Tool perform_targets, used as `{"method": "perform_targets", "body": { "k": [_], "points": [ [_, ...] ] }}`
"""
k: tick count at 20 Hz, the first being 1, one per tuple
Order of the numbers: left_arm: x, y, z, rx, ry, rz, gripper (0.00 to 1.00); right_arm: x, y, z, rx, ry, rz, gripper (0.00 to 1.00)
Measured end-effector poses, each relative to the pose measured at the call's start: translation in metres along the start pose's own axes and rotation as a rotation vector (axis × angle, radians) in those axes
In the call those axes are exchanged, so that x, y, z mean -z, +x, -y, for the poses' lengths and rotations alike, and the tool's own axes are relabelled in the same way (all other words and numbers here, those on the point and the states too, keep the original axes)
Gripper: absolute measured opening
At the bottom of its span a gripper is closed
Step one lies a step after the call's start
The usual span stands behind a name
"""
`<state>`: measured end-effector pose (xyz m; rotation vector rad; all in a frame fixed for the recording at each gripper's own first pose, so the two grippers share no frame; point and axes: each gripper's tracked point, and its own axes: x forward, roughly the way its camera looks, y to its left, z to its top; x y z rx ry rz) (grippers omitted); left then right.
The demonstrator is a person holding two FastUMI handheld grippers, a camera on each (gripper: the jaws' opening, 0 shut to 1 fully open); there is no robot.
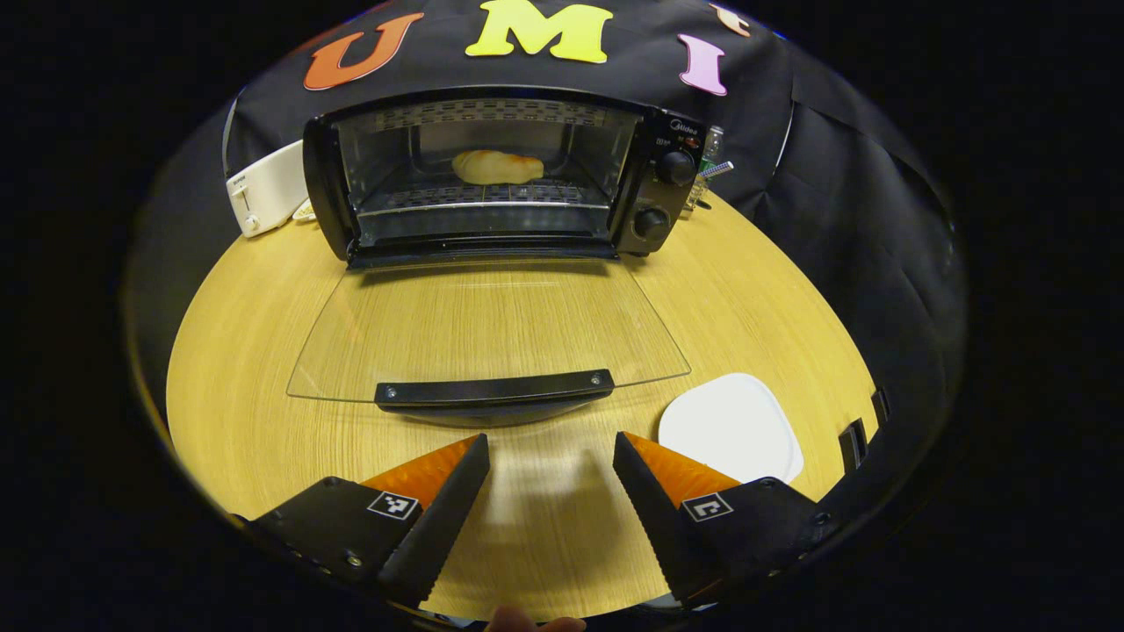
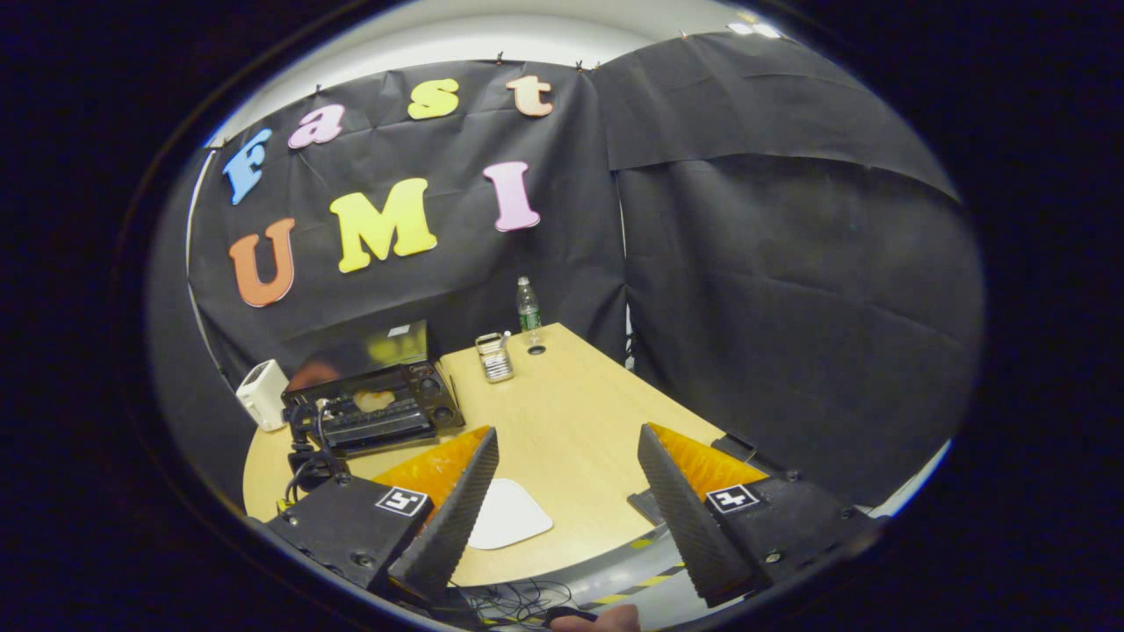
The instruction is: Open the electric oven with the left hand, put the food in, and close the electric oven.
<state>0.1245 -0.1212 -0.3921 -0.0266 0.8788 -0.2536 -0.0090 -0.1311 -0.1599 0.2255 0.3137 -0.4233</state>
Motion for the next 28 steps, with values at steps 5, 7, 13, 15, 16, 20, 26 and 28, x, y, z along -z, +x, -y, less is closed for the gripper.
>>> {"method": "perform_targets", "body": {
  "k": [5,7,13,15,16,20,26,28],
  "points": [
    [0.011,0.010,-0.008,-0.011,-0.012,-0.042,0.93,0.005,0.002,-0.013,-0.021,-0.009,-0.029,1.00],
    [0.005,0.013,-0.010,-0.009,-0.001,-0.025,0.94,0.000,0.008,-0.010,-0.023,-0.016,-0.018,1.00],
    [-0.003,0.017,-0.016,-0.013,-0.001,0.014,0.93,0.017,0.012,-0.008,-0.034,0.005,-0.082,0.96],
    [-0.006,0.017,-0.016,-0.010,-0.031,0.026,0.93,0.021,0.009,-0.012,-0.042,-0.003,-0.092,0.96],
    [-0.009,0.015,-0.016,-0.011,-0.054,0.032,0.93,0.018,0.011,-0.014,-0.047,-0.010,-0.090,0.96],
    [-0.024,0.001,-0.012,-0.033,-0.104,0.036,0.92,0.014,0.016,-0.023,-0.085,-0.010,-0.088,0.96],
    [-0.080,-0.025,-0.014,-0.091,-0.031,0.173,0.93,0.015,0.022,-0.027,-0.121,0.023,-0.086,1.00],
    [-0.096,-0.025,-0.014,-0.093,-0.029,0.196,0.93,0.015,0.026,-0.022,-0.121,0.038,-0.092,0.99]
  ]
}}
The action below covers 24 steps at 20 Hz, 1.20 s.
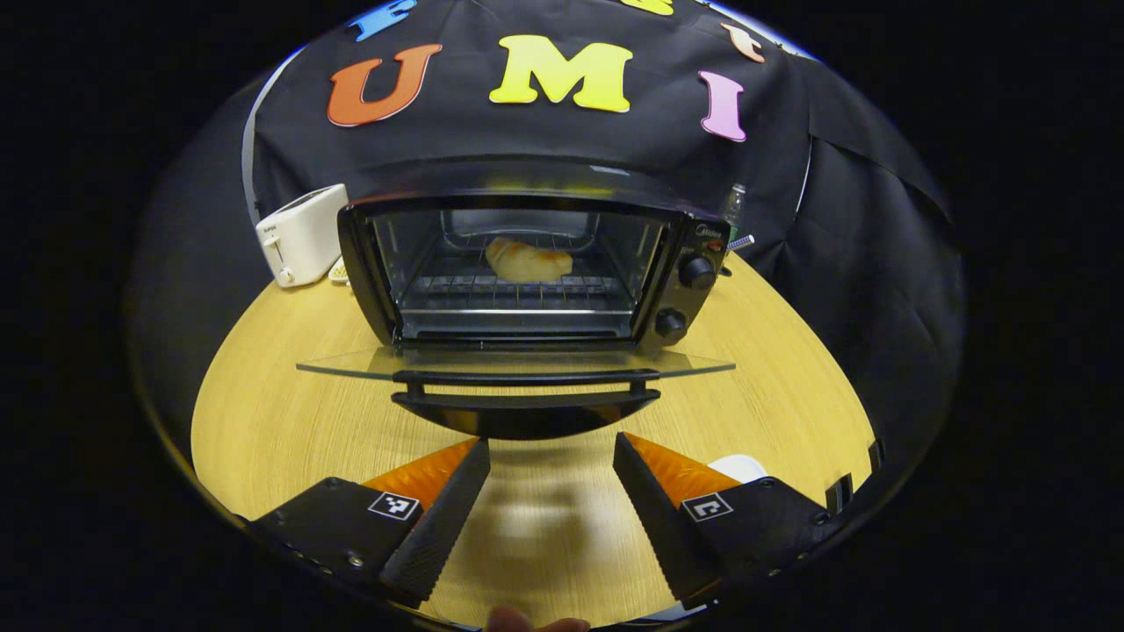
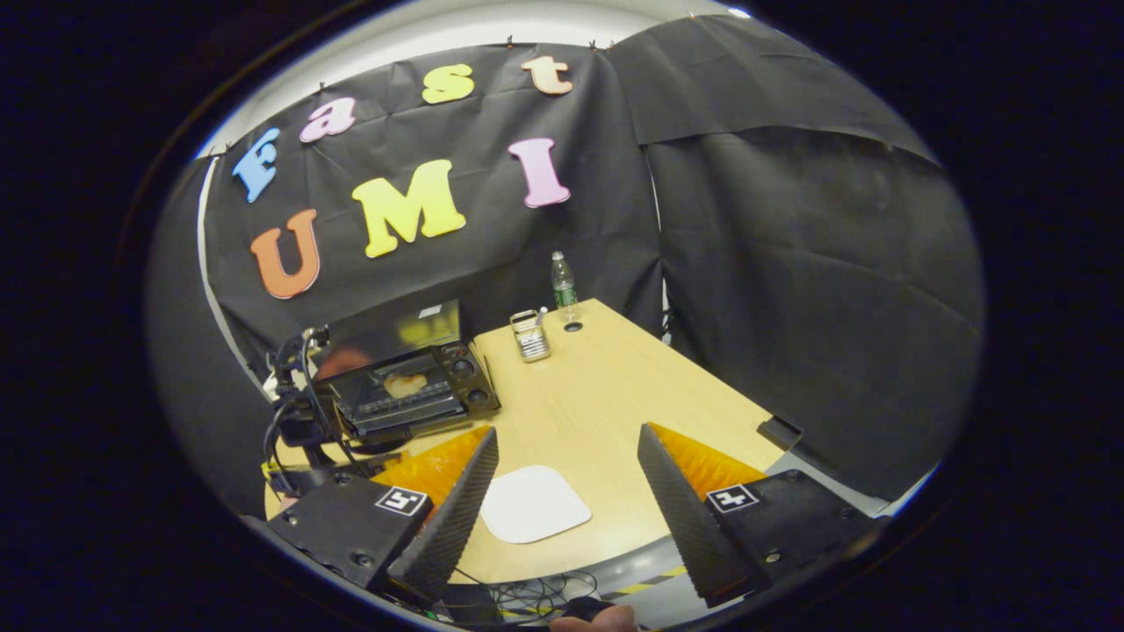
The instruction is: Open the electric oven with the left hand, put the food in, and close the electric oven.
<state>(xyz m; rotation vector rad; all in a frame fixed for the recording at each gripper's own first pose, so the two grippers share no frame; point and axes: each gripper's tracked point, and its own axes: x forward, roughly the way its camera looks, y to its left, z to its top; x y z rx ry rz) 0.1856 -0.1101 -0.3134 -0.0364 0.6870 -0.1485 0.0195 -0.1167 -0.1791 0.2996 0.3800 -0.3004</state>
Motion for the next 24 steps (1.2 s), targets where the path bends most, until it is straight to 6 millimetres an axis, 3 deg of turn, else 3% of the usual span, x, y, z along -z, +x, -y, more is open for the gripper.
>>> {"method": "perform_targets", "body": {
  "k": [7,11,13,15,18,21,24],
  "points": [
    [-0.071,0.011,-0.006,-0.020,-0.038,0.141,0.93,-0.012,0.004,0.002,-0.031,-0.031,0.004,0.96],
    [-0.109,-0.006,-0.012,-0.023,-0.038,0.265,0.93,-0.031,0.013,-0.015,-0.105,-0.090,0.028,0.96],
    [-0.122,-0.026,-0.016,-0.024,-0.036,0.315,0.93,-0.042,0.014,-0.030,-0.149,-0.124,0.051,0.96],
    [-0.136,-0.061,-0.021,-0.024,-0.037,0.377,0.93,-0.054,0.012,-0.048,-0.189,-0.148,0.085,0.96],
    [-0.151,-0.128,-0.032,-0.030,-0.017,0.469,0.93,-0.072,-0.001,-0.077,-0.244,-0.186,0.142,0.96],
    [-0.149,-0.200,-0.041,-0.026,-0.036,0.537,0.93,-0.091,-0.029,-0.106,-0.290,-0.239,0.228,0.96],
    [-0.138,-0.275,-0.050,-0.018,-0.054,0.586,0.93,-0.094,-0.070,-0.125,-0.330,-0.267,0.265,0.99]
  ]
}}
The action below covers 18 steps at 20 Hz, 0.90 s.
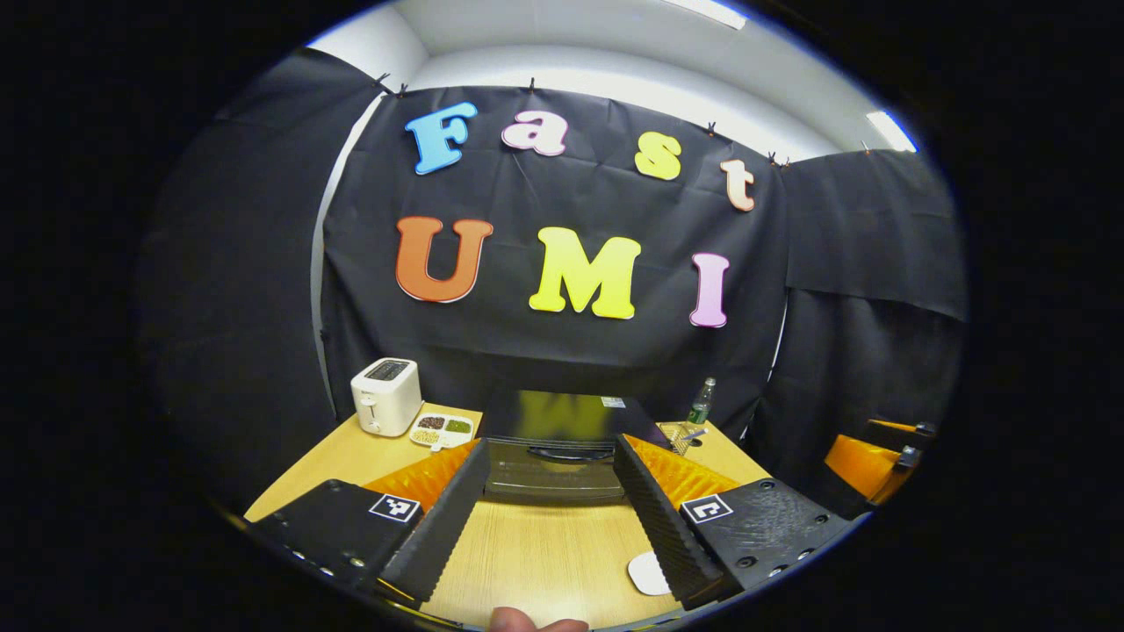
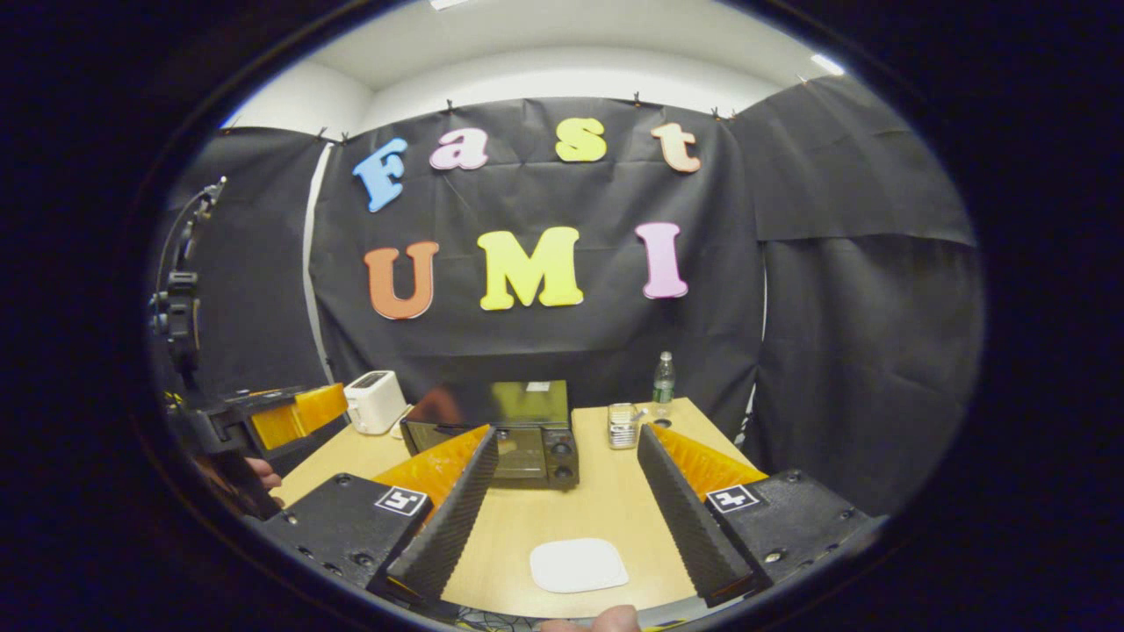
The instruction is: Open the electric oven with the left hand, put the food in, and close the electric oven.
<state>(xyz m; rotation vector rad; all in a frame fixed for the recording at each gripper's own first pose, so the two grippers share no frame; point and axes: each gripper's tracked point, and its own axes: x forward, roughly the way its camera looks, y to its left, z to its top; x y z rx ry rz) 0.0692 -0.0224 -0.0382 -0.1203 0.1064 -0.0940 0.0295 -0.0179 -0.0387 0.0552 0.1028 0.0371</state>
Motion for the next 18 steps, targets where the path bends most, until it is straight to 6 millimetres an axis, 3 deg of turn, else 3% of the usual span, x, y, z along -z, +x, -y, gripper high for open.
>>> {"method": "perform_targets", "body": {
  "k": [4,8,13,18],
  "points": [
    [-0.019,-0.080,-0.013,-0.017,0.012,0.055,0.92,-0.016,-0.045,-0.030,-0.039,-0.036,0.048,0.99],
    [-0.020,-0.139,-0.023,-0.053,0.052,0.083,0.92,-0.012,-0.081,-0.057,-0.073,-0.043,0.051,0.98],
    [-0.013,-0.171,-0.019,-0.075,0.046,0.085,0.92,-0.007,-0.106,-0.071,-0.119,-0.061,0.059,0.97],
    [-0.022,-0.170,-0.017,-0.097,0.039,0.132,0.92,-0.004,-0.116,-0.066,-0.138,-0.058,0.070,0.97]
  ]
}}
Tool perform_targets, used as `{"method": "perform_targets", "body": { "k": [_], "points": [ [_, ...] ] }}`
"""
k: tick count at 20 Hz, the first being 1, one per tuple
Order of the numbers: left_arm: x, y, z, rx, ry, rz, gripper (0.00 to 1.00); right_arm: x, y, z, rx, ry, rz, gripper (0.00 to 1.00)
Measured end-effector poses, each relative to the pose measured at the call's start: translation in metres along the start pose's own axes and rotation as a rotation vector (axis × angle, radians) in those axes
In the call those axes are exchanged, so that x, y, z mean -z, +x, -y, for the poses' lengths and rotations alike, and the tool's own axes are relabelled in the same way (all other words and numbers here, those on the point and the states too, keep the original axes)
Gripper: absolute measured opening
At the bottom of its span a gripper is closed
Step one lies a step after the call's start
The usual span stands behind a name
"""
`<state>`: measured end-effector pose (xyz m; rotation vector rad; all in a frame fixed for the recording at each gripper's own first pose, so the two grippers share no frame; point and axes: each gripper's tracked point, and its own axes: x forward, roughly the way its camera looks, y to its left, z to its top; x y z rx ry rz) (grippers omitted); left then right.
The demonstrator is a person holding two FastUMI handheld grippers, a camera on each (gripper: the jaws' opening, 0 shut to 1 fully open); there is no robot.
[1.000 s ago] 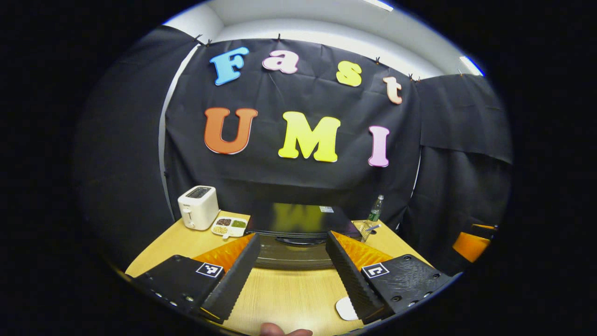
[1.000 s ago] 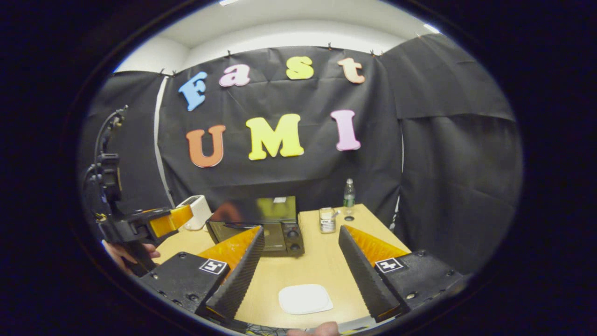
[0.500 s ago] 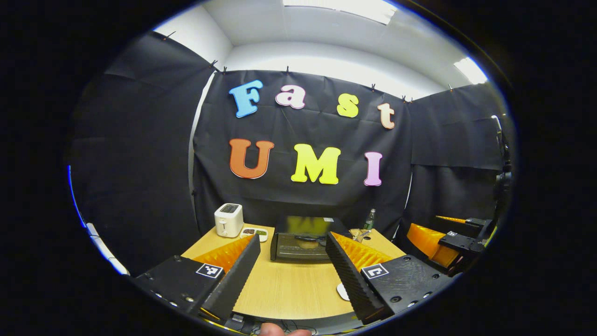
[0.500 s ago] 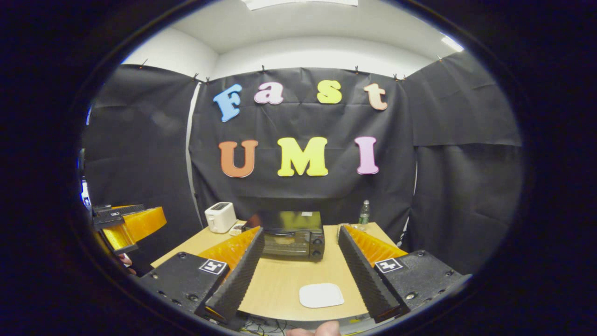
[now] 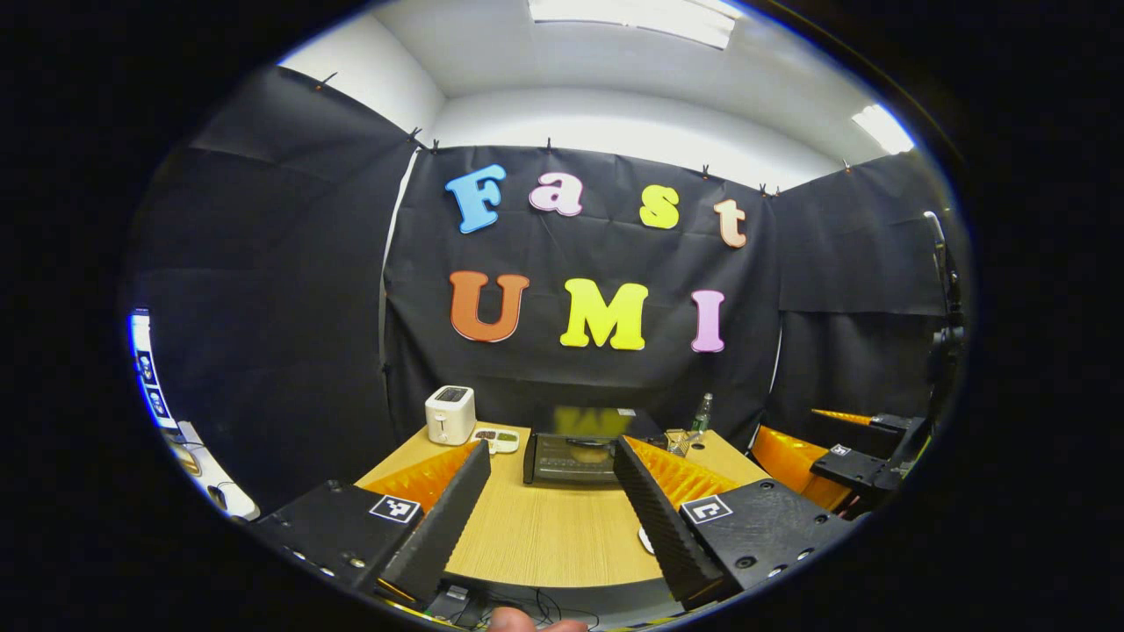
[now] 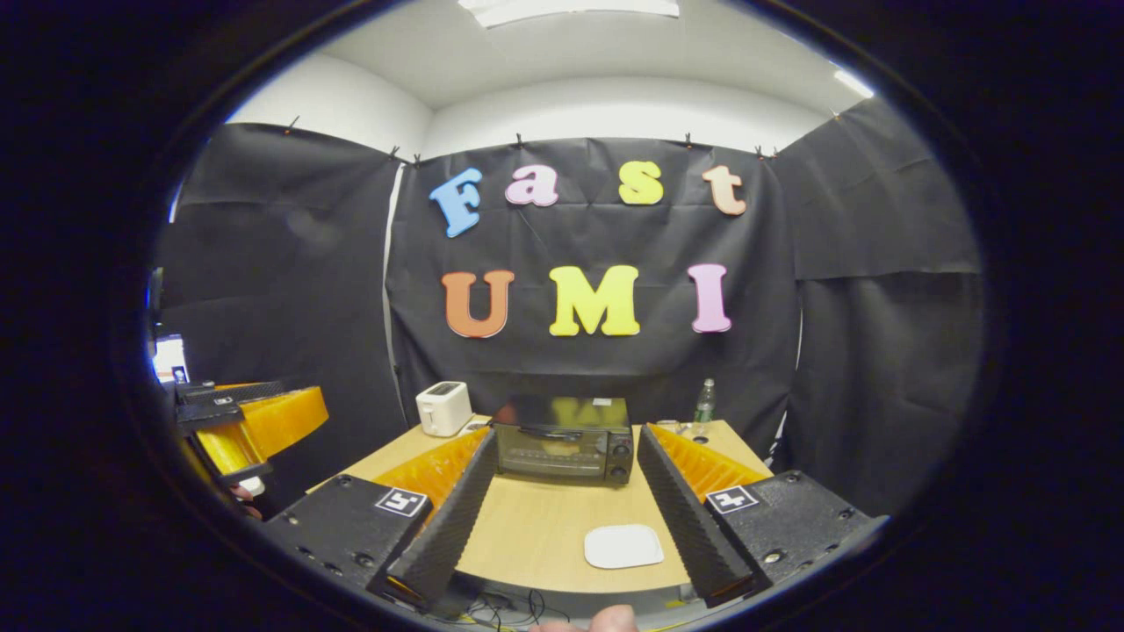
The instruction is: Open the electric oven with the left hand, put the food in, and close the electric oven.
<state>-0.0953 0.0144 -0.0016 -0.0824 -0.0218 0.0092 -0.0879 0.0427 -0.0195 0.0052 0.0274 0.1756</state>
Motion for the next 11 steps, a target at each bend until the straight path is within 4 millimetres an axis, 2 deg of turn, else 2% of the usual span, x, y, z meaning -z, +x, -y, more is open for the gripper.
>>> {"method": "perform_targets", "body": {
  "k": [5,10,11],
  "points": [
    [0.007,0.007,0.006,0.018,-0.004,-0.010,0.92,0.007,0.004,0.007,0.016,0.016,-0.026,0.97],
    [0.013,0.014,0.009,0.048,-0.012,-0.022,0.92,-0.001,0.004,0.011,0.051,0.000,-0.026,0.97],
    [0.014,0.017,0.010,0.057,-0.013,-0.029,0.83,-0.002,0.002,0.013,0.064,0.010,-0.024,0.97]
  ]
}}
